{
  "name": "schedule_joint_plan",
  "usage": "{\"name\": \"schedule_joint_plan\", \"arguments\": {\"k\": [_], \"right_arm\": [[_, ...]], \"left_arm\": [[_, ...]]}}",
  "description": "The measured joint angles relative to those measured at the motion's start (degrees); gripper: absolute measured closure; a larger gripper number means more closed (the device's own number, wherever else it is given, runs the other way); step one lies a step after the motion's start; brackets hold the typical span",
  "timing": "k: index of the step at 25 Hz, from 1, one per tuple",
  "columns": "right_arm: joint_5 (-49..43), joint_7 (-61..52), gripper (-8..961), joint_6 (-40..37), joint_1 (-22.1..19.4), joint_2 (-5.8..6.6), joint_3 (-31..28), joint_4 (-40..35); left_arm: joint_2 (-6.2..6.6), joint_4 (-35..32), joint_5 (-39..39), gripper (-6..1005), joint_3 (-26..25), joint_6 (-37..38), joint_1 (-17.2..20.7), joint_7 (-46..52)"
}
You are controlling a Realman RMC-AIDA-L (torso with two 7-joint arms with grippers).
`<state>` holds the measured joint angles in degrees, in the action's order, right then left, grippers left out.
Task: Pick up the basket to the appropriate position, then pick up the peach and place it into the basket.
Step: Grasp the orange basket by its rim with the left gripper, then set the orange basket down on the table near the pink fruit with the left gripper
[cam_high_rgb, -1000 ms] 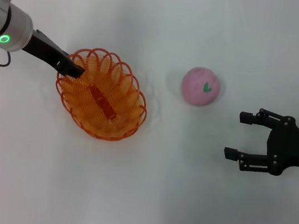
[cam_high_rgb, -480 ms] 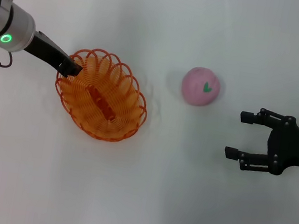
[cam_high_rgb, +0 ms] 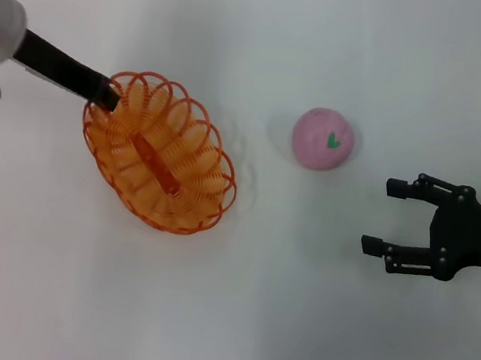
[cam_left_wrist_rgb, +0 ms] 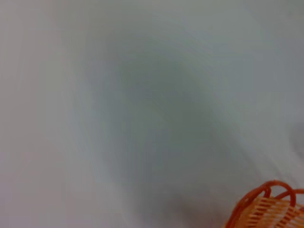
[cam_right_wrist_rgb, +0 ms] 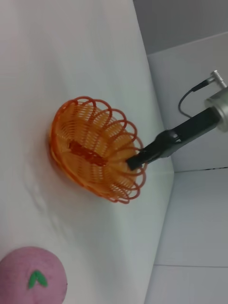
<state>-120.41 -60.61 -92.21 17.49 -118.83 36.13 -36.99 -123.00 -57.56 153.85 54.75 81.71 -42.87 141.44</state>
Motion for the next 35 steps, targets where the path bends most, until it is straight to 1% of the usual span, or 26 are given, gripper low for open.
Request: {"name": "schedule_joint_plan", "arguments": {"k": [3,8,9,10,12,13,15,17,19,21,31,35], "right_arm": [[0.00,-0.01,7,0.06,0.00,0.00,-0.04,-0.01],[0.00,-0.03,7,0.16,0.00,0.00,-0.01,-0.02],[0.00,-0.03,7,0.19,0.00,-0.03,0.00,-0.02],[0.00,-0.03,7,0.20,-0.01,-0.05,0.00,-0.02],[0.00,-0.03,7,0.20,0.00,-0.07,-0.01,-0.02],[0.00,-0.04,7,0.20,0.00,-0.08,-0.02,-0.02],[0.00,-0.08,7,0.20,0.00,-0.09,-0.05,-0.02],[0.00,-0.11,7,0.20,0.00,-0.12,-0.06,-0.02],[0.00,-0.12,7,0.21,0.01,-0.16,-0.08,-0.02],[0.00,-0.12,7,0.25,0.05,-0.19,-0.13,-0.02],[0.00,-0.12,7,0.28,0.41,-0.41,-0.10,-0.02],[0.00,-0.12,7,0.28,0.55,-0.43,-0.03,-0.02]], "left_arm": [[0.71,-0.02,-0.74,893,-5.56,3.87,-0.66,0.08],[1.55,0.00,-2.39,929,-10.76,9.50,-0.81,0.85],[1.71,-0.01,-3.27,929,-12.66,11.18,-0.56,1.41],[1.73,-0.07,-3.73,929,-13.47,11.79,-0.35,1.71],[1.73,-0.07,-3.73,930,-13.47,11.79,-0.35,1.71],[1.22,-1.05,-5.15,930,-15.13,12.77,0.90,2.65],[0.67,-2.09,-5.48,930,-15.26,12.80,1.78,3.14],[-0.39,-3.77,-5.62,930,-15.07,12.65,3.26,3.74],[-0.99,-4.27,-5.75,929,-14.91,12.55,4.22,4.21],[-1.28,-4.11,-6.32,929,-14.85,12.47,5.13,4.85],[-1.54,-1.84,-14.02,930,-14.56,9.09,12.38,8.99],[-1.63,-2.16,-16.97,929,-13.03,7.18,15.55,9.94]]}}
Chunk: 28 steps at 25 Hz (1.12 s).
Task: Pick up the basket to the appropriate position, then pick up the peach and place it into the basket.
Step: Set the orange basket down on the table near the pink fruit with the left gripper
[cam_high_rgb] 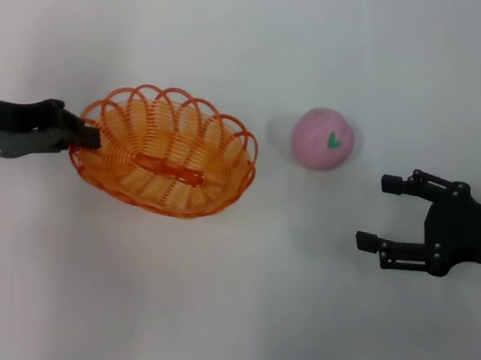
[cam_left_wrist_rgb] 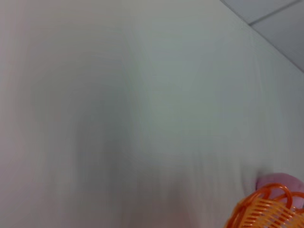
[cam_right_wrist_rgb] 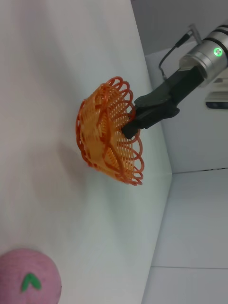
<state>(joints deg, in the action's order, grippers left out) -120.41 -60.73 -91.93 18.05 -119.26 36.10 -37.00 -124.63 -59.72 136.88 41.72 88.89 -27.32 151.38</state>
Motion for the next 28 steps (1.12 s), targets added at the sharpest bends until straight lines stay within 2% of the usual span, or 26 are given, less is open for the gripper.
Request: {"name": "schedule_joint_plan", "arguments": {"k": [11,14,15,16,28], "right_arm": [[0.00,0.00,7,0.00,0.21,-0.01,-0.26,0.00],[0.00,0.00,7,0.00,0.33,-0.01,-0.36,0.00],[0.00,0.00,7,0.00,0.33,-0.01,-0.38,0.00],[-0.01,0.00,7,0.01,0.33,-0.01,-0.41,0.00],[0.00,0.00,7,0.40,0.54,-0.01,-0.42,0.00]], "left_arm": [[-0.01,-2.54,-3.02,927,1.12,-2.57,4.74,0.94],[0.01,-3.52,-4.15,926,3.16,-4.25,6.33,1.77],[0.01,-5.10,-6.04,926,6.36,-5.98,8.24,2.89],[0.00,-5.91,-6.59,926,7.43,-6.33,8.87,3.23],[0.00,-10.36,-9.66,922,17.99,-10.46,15.11,6.42]]}}
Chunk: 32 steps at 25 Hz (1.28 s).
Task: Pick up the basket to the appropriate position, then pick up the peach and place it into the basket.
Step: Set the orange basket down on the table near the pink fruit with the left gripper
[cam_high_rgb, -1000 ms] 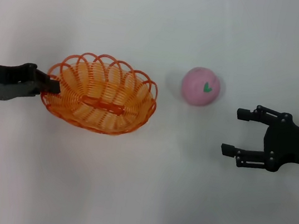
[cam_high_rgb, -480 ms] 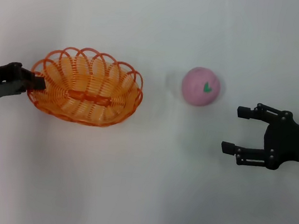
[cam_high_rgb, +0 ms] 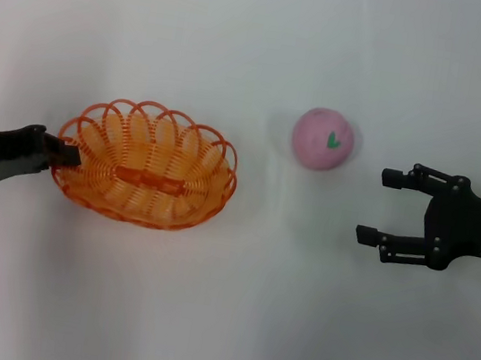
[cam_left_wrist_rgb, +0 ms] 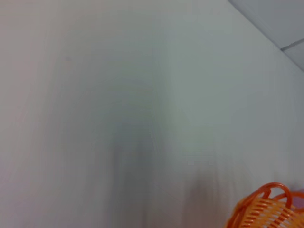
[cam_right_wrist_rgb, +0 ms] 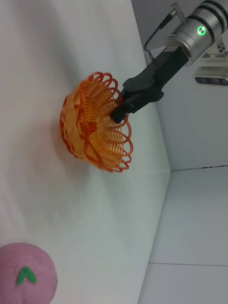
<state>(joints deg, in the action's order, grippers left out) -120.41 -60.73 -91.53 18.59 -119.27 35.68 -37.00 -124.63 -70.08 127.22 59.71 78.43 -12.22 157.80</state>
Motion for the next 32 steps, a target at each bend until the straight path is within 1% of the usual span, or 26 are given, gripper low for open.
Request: {"name": "schedule_joint_plan", "arguments": {"k": [5,9,11,14,19,25,32], "right_arm": [[0.00,0.00,7,0.16,0.13,0.00,0.00,0.00],[0.00,0.00,6,0.27,0.14,0.00,0.00,0.00],[0.00,0.00,6,0.29,0.14,0.00,0.00,0.00],[0.00,0.00,6,0.30,0.12,0.00,0.00,0.00],[0.00,0.00,6,0.30,0.07,0.00,0.00,0.00],[0.00,0.00,6,0.31,0.14,0.00,0.00,0.00],[0.00,-0.08,6,0.39,0.14,0.00,0.00,0.00]], "left_arm": [[0.00,-3.58,-2.21,921,3.95,-1.72,3.31,1.61],[0.00,-4.11,-2.62,920,5.38,-2.22,4.01,2.17],[0.00,-4.35,-3.39,919,7.39,-3.67,5.41,2.95],[0.01,-4.13,-4.37,919,8.84,-4.98,6.48,3.41],[0.01,-3.78,-4.72,917,10.70,-6.57,7.37,3.58],[0.00,-5.25,-4.63,916,13.43,-8.14,8.33,3.57],[0.00,-6.40,-4.92,914,13.68,-8.85,9.37,4.95]]}}
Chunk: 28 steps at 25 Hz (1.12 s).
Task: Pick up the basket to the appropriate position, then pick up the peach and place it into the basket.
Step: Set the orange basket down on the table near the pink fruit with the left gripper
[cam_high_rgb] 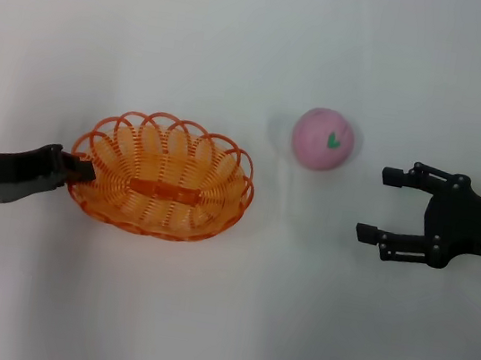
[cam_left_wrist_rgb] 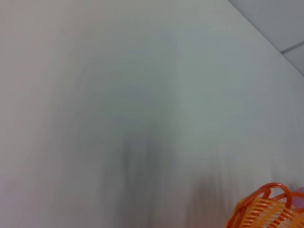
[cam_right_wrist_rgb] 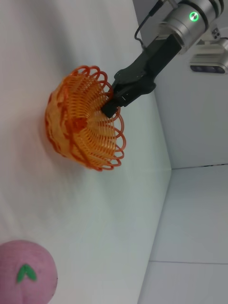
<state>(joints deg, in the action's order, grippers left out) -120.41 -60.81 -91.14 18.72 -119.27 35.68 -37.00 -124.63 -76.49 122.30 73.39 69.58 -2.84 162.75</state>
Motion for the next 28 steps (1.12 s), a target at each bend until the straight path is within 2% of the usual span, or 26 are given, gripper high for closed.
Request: {"name": "schedule_joint_plan", "arguments": {"k": [14,28], "right_arm": [[0.00,-0.01,6,0.00,-0.01,0.00,0.00,0.00],[0.00,-0.01,6,0.65,0.17,-0.02,0.39,0.00]], "left_arm": [[0.00,-0.02,-3.36,910,-0.05,-2.95,3.91,1.19],[0.00,0.31,-4.20,906,0.27,-3.64,4.34,1.10]]}}
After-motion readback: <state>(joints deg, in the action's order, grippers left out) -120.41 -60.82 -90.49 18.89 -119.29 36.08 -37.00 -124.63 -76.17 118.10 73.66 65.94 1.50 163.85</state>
